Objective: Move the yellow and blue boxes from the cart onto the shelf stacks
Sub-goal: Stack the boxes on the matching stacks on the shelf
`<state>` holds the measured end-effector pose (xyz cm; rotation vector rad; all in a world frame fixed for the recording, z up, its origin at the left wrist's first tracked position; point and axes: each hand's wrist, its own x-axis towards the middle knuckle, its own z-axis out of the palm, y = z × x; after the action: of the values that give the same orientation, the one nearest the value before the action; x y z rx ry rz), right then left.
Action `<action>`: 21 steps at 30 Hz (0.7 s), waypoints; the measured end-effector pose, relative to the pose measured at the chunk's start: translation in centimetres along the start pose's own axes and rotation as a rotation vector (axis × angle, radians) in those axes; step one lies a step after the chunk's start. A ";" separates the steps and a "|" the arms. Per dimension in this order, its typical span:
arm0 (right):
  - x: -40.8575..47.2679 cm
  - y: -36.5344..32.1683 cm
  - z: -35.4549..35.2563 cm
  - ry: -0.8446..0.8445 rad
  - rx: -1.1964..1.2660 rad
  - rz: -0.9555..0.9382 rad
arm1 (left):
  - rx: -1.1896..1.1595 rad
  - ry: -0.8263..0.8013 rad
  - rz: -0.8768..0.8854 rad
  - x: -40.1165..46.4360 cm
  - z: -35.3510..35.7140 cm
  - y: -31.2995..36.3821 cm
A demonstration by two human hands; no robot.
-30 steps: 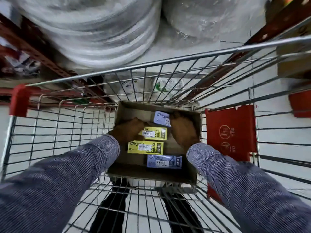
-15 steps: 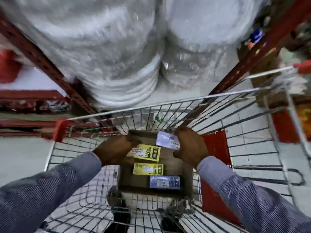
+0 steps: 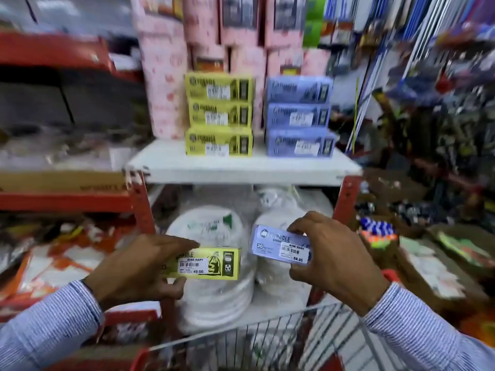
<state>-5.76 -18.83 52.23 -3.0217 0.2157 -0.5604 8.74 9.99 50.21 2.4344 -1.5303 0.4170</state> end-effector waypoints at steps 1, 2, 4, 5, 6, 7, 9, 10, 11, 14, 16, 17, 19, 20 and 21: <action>0.5 -0.1 -1.3 0.021 -0.015 -0.004 | 0.027 0.034 -0.002 0.5 -1.4 0.0; 1.0 -0.1 -3.0 0.067 -0.031 -0.016 | 0.065 0.076 0.008 1.2 -3.1 0.1; 2.1 0.0 -5.2 0.142 -0.042 -0.026 | 0.137 0.150 0.019 2.3 -5.4 0.0; 2.7 0.1 -6.4 0.174 -0.047 -0.031 | 0.174 0.175 0.013 2.9 -6.7 0.0; 3.1 0.3 -7.2 0.215 -0.052 -0.033 | 0.197 0.210 0.000 3.4 -7.5 0.0; 3.8 0.5 -8.4 0.263 -0.059 -0.032 | 0.216 0.252 -0.013 4.2 -8.7 -0.2; 5.2 0.9 -9.5 0.308 -0.063 -0.032 | 0.226 0.306 -0.015 5.7 -9.8 -0.6; 6.1 1.1 -10.3 0.334 -0.060 -0.034 | 0.232 0.333 -0.006 6.7 -10.6 -0.7; 7.0 1.4 -10.8 0.352 -0.054 -0.033 | 0.231 0.363 0.004 7.7 -11.0 -0.9; 9.8 2.0 -11.8 0.368 -0.068 -0.031 | 0.197 0.392 -0.005 10.7 -11.8 -1.8; 11.4 2.5 -12.0 0.366 -0.091 -0.032 | 0.192 0.396 -0.030 12.5 -11.8 -2.6; 12.1 2.7 -12.0 0.358 -0.105 -0.031 | 0.197 0.393 -0.038 13.3 -11.8 -3.0; 13.3 3.0 -11.7 0.347 -0.136 -0.029 | 0.184 0.384 -0.056 14.6 -11.7 -3.8; 13.9 3.2 -11.6 0.351 -0.151 -0.030 | 0.174 0.382 -0.060 15.3 -11.7 -4.1; 14.3 3.4 -11.5 0.353 -0.166 -0.032 | 0.165 0.382 -0.062 15.8 -11.6 -4.4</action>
<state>2.90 -24.69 67.68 -3.0623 0.2407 -1.1327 17.94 2.62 66.48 2.3328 -1.2974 0.9661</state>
